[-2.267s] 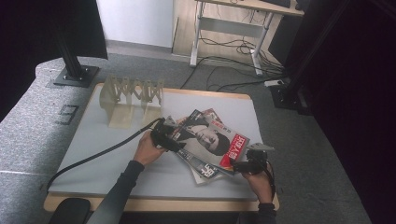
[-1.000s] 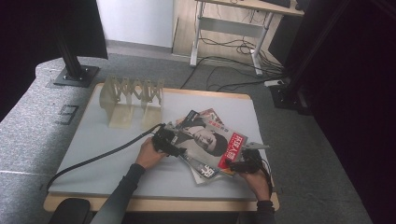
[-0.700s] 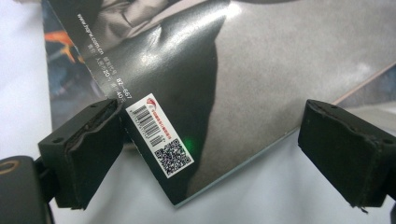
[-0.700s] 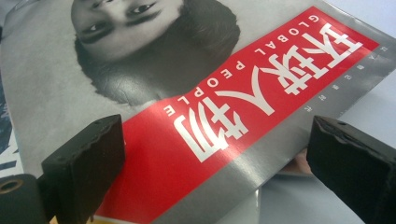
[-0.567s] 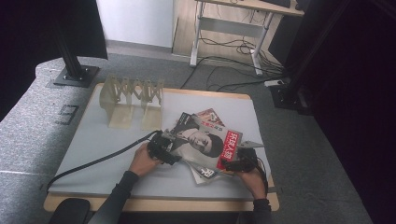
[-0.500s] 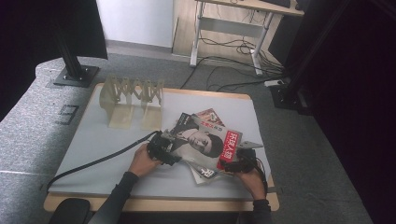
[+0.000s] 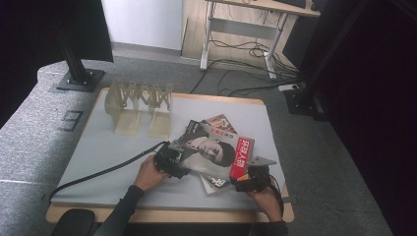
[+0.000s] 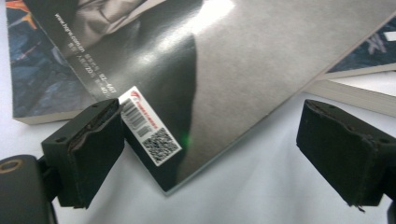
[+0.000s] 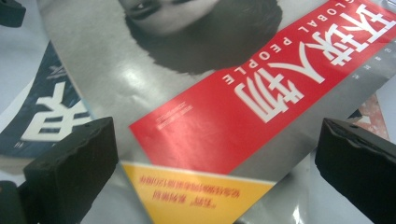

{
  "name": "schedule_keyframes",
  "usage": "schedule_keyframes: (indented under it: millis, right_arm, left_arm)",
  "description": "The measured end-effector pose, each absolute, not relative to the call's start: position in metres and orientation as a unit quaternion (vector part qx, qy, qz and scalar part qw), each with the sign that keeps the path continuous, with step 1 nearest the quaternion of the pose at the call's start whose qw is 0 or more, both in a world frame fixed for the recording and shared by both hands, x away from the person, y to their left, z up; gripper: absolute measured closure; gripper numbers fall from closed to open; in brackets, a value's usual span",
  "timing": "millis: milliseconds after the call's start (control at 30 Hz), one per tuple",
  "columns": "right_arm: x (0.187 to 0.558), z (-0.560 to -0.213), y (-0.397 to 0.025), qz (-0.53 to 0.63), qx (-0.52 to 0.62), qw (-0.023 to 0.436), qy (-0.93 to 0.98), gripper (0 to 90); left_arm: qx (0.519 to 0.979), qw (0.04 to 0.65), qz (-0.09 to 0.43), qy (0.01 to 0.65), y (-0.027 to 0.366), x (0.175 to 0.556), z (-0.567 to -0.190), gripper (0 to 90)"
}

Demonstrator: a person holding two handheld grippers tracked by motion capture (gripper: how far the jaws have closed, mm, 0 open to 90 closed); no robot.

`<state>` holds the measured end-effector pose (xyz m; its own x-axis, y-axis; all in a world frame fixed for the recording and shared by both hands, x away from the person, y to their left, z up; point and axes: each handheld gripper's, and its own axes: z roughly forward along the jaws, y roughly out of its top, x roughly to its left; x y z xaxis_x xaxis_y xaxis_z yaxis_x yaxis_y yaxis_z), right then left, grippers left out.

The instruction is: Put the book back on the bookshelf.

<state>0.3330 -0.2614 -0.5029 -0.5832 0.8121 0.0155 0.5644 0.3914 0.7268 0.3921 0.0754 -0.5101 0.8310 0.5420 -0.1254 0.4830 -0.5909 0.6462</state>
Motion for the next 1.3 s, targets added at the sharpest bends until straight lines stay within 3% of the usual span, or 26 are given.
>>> schedule_keyframes:
  millis: [133, 333, 1000, 1300]
  right_arm:
    - [0.330, -0.505, -0.261, 0.342, 0.413, 0.180, 0.824, 0.0]
    - [0.330, -0.507, -0.264, 0.349, 0.416, 0.172, 0.822, 0.0]
    - [0.348, -0.507, -0.296, 0.343, 0.458, 0.192, 0.797, 3.0]
    - [0.340, -0.496, -0.303, 0.340, 0.449, 0.190, 0.804, 4.5]
  left_arm:
    - [0.886, 0.363, 0.033, 0.288, 0.074, 0.389, -0.508, 11.4]
    - [0.884, 0.349, 0.070, 0.303, 0.079, 0.399, -0.509, 9.3]
    - [0.889, 0.360, 0.025, 0.280, 0.071, 0.383, -0.514, 11.6]
    - [0.895, 0.341, 0.064, 0.281, 0.088, 0.388, -0.497, 6.3]
